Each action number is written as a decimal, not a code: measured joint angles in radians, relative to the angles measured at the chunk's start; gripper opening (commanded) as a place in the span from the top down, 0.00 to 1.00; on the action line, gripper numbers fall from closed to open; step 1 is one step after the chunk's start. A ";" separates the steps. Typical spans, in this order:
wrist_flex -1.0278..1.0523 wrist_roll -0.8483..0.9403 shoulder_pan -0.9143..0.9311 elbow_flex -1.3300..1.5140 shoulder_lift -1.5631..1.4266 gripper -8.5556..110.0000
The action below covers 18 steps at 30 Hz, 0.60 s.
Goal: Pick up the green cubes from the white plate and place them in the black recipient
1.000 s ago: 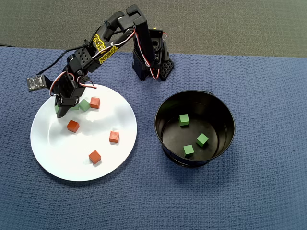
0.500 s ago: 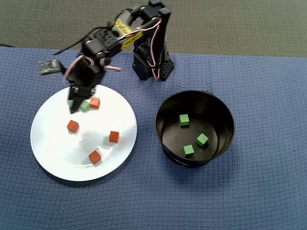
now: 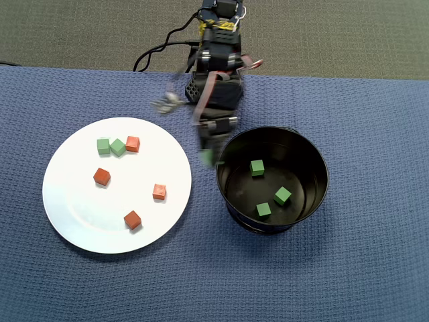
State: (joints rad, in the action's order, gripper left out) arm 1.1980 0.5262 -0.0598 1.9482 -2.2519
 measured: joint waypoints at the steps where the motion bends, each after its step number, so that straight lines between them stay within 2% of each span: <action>1: 0.000 -0.038 -0.054 0.006 -0.011 0.93; 3: 0.000 -0.101 -0.138 0.028 -0.021 0.93; 4: -0.006 -0.121 -0.176 0.044 -0.025 0.89; 6: -0.020 -0.144 -0.244 0.080 -0.028 0.64; 7: -0.023 -0.144 -0.270 0.094 -0.028 0.61; 13: 0.000 -0.063 -0.290 0.089 -0.028 0.61; 18: 0.021 0.115 -0.061 0.005 -0.028 0.64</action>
State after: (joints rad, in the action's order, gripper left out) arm 1.2195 0.6412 -0.1212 1.9528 -2.2795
